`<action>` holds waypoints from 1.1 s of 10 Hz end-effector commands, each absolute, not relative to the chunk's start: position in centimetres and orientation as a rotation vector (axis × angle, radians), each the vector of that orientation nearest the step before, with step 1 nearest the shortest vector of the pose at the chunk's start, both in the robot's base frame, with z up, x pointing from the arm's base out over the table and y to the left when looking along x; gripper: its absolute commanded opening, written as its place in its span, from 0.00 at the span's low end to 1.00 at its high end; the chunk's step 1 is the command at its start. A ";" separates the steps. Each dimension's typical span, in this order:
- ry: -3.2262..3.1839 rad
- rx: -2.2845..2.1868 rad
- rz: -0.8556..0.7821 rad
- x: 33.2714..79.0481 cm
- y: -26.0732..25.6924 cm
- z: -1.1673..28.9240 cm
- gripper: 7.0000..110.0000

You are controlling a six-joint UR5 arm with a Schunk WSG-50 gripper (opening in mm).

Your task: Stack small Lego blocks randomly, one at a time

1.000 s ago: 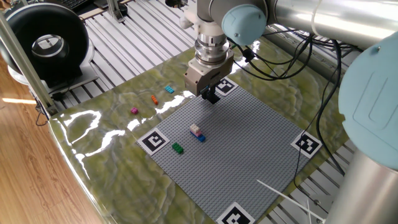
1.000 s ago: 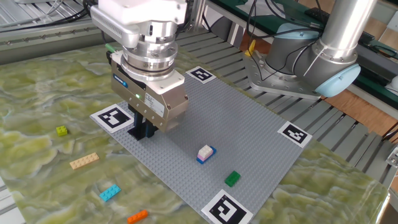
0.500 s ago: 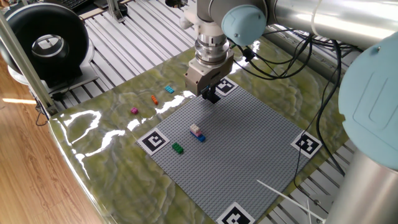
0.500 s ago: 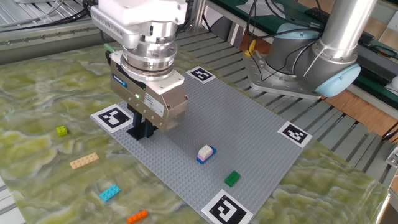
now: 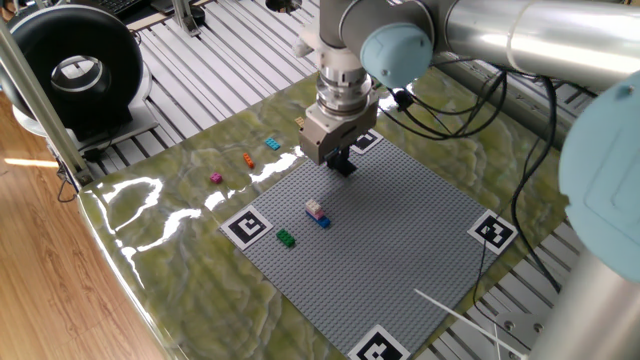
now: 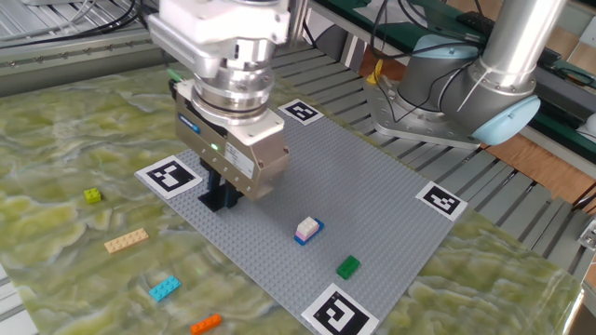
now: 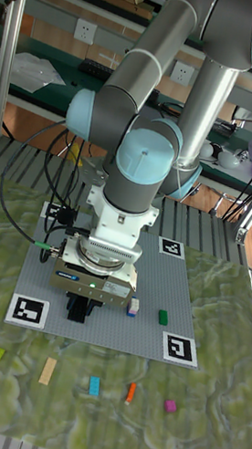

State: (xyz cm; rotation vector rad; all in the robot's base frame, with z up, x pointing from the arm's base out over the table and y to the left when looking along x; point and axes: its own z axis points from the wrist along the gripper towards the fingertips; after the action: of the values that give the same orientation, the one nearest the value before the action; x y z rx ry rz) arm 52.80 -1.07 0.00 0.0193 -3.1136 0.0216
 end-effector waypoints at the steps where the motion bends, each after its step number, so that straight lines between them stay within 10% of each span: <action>1: -3.108 -0.021 0.004 51.6 -0.7 0.2 0.15; 11: -3.104 0.089 0.002 52.0 -0.1 -1.1 0.15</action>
State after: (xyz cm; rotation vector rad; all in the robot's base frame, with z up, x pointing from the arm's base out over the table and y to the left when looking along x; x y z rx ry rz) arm 51.51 -0.34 -0.84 0.0930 -3.0994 0.0175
